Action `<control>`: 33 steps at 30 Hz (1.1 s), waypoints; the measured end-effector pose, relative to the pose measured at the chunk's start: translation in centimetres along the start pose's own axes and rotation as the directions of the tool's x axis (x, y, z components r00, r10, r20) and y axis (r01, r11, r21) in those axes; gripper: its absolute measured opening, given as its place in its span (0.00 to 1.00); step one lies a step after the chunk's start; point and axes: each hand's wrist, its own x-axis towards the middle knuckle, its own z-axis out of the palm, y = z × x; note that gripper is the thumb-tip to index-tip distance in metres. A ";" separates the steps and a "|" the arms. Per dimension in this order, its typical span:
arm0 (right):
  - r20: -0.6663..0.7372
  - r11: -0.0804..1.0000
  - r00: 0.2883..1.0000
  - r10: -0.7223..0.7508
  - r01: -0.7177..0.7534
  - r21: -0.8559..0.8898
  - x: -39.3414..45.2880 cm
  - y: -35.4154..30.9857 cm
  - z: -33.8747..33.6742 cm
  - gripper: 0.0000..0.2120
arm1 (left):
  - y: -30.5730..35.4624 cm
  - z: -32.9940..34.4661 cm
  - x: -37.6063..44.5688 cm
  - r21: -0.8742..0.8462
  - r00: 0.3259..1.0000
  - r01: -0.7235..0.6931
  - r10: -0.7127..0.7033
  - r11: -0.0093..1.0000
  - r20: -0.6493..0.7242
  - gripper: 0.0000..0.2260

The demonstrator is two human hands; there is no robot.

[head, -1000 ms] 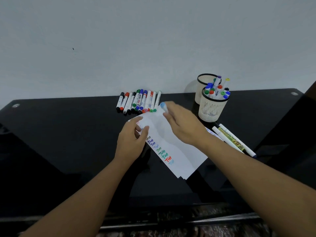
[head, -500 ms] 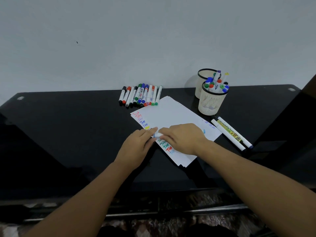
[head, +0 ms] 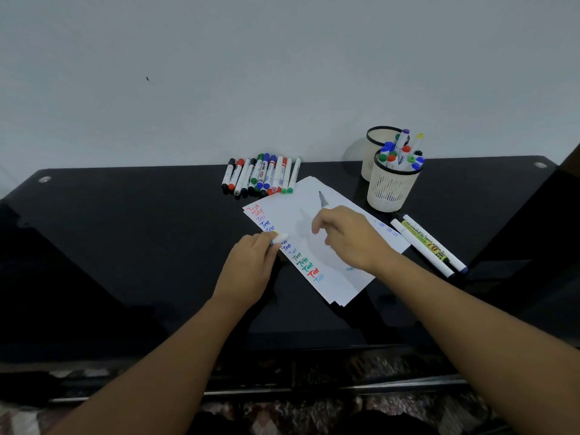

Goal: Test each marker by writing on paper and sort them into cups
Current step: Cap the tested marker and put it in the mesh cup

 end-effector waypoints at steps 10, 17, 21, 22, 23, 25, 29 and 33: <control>-0.011 0.737 0.954 0.299 -0.224 0.638 -2.4 1.5 1.8 0.12 | -1.3 1.2 0.1 0.068 0.998 0.065 -0.066 0.996 0.017 0.12; -0.064 0.735 0.940 0.334 -0.217 0.643 -3.7 1.6 2.3 0.16 | -0.3 0.6 -0.1 0.108 0.983 -0.070 0.050 0.992 0.177 0.23; -0.085 0.769 0.963 0.255 -0.149 0.622 -4.1 2.0 1.8 0.05 | 0.6 0.9 -0.6 0.142 0.957 -0.036 -0.007 0.989 0.291 0.23; -0.091 0.771 0.970 0.224 -0.119 0.626 -4.4 2.1 1.6 0.07 | 0.7 1.0 -0.8 0.158 0.957 -0.047 0.000 0.986 0.289 0.23; -0.091 0.770 0.976 0.196 -0.096 0.631 -4.9 2.1 1.5 0.08 | 0.8 1.0 -0.9 0.171 0.957 -0.053 0.001 0.984 0.291 0.24; -0.081 0.769 0.985 0.156 -0.069 0.636 -6.2 2.3 1.5 0.10 | 0.9 0.9 -0.7 0.174 0.947 -0.025 -0.032 0.984 0.320 0.24; -0.089 0.798 0.984 0.152 -0.070 0.599 -8.3 3.0 1.8 0.05 | 1.4 0.9 -0.3 0.144 0.916 0.064 -0.116 0.987 0.384 0.26; -0.062 0.821 0.977 0.205 -0.137 0.554 -9.0 3.2 2.1 0.05 | 1.7 1.1 -0.5 0.130 0.920 0.106 -0.147 0.986 0.364 0.29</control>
